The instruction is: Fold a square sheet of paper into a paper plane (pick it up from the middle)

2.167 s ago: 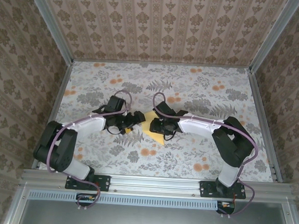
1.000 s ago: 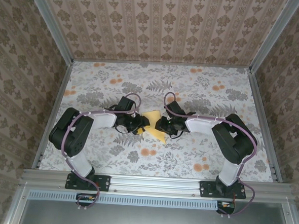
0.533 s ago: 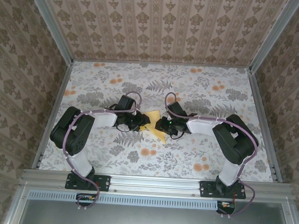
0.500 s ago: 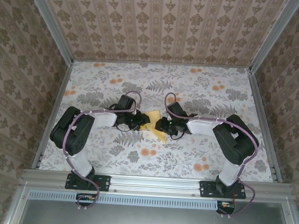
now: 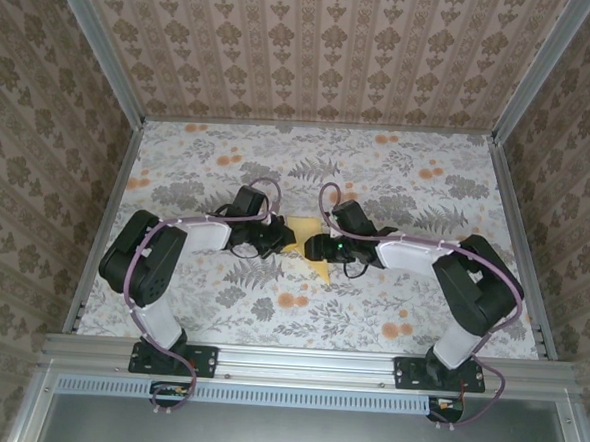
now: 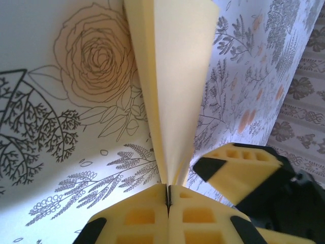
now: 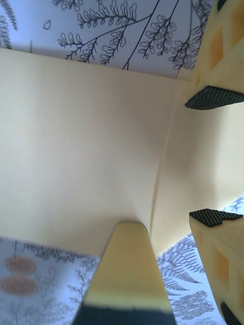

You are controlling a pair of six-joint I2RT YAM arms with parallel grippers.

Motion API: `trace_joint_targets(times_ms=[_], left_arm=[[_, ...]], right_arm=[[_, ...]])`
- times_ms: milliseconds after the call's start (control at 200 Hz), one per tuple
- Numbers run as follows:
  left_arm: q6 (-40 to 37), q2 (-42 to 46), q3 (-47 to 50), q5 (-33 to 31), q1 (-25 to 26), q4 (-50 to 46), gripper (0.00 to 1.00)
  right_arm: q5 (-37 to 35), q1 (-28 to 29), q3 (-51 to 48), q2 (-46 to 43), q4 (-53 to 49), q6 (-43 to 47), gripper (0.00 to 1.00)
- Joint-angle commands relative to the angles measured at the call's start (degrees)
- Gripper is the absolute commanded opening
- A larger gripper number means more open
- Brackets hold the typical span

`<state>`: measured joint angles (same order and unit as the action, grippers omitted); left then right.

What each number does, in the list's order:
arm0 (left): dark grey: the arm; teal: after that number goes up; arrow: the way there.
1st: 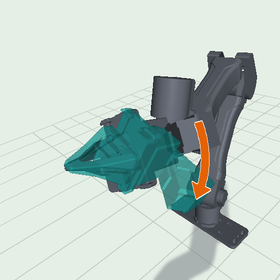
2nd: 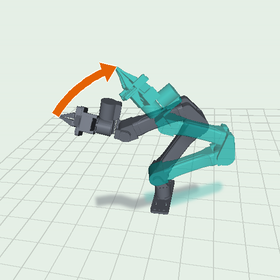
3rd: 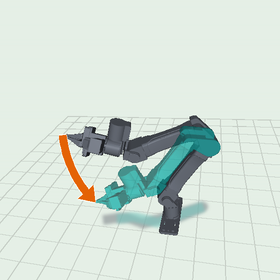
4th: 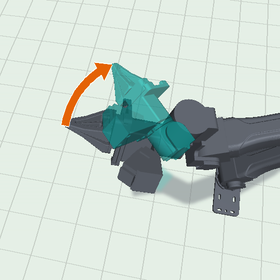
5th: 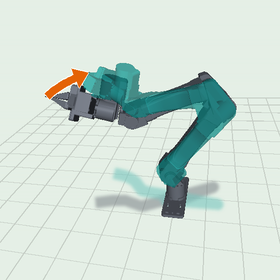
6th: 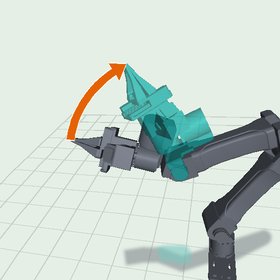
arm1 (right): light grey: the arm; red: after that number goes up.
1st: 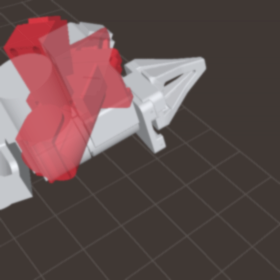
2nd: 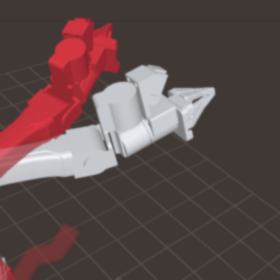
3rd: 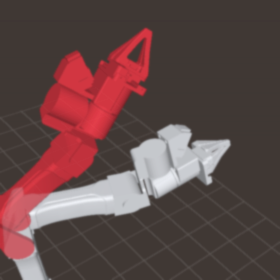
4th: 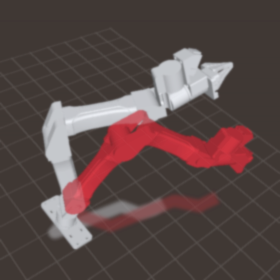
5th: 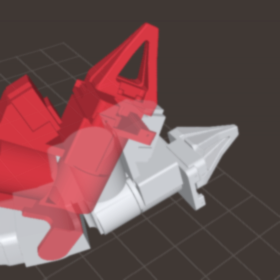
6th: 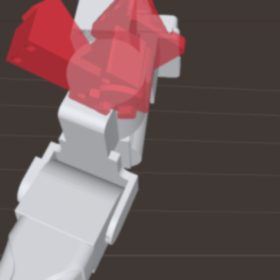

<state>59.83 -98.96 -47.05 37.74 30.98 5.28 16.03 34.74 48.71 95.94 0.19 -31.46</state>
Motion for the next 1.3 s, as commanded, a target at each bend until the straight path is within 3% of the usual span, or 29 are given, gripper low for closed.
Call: trace_joint_targets(times_ms=[0,265,530,725,1110,1295], left_arm=[[-0.31,-0.18,-2.4,0.51,0.57,-2.55,0.0],[2.99,0.91,-4.0,-0.01,1.05,-4.13,0.0],[3.85,1.05,-4.48,-0.3,1.36,-4.58,0.0],[4.23,1.13,-4.34,-0.37,1.41,-4.73,0.0],[3.76,1.48,-4.41,-0.03,1.27,-5.31,0.03],[2.4,2.28,-4.91,-0.09,1.01,-7.58,0.04]], right_arm=[[-2.12,0.11,-2.52,-4.27,2.06,7.34,0.6],[-16.45,6.8,-5.83,-9.37,2.73,16.79,0.62],[-28.94,13.1,-1.05,-2.77,-0.15,17.71,0.6],[-35.62,15.51,1.43,1.65,-0.78,16.53,0.52],[-39.69,15.66,1.81,4.79,-0.83,16.09,0.23],[-41.41,15.66,1.0,4.57,-0.19,17.46,0.23]])
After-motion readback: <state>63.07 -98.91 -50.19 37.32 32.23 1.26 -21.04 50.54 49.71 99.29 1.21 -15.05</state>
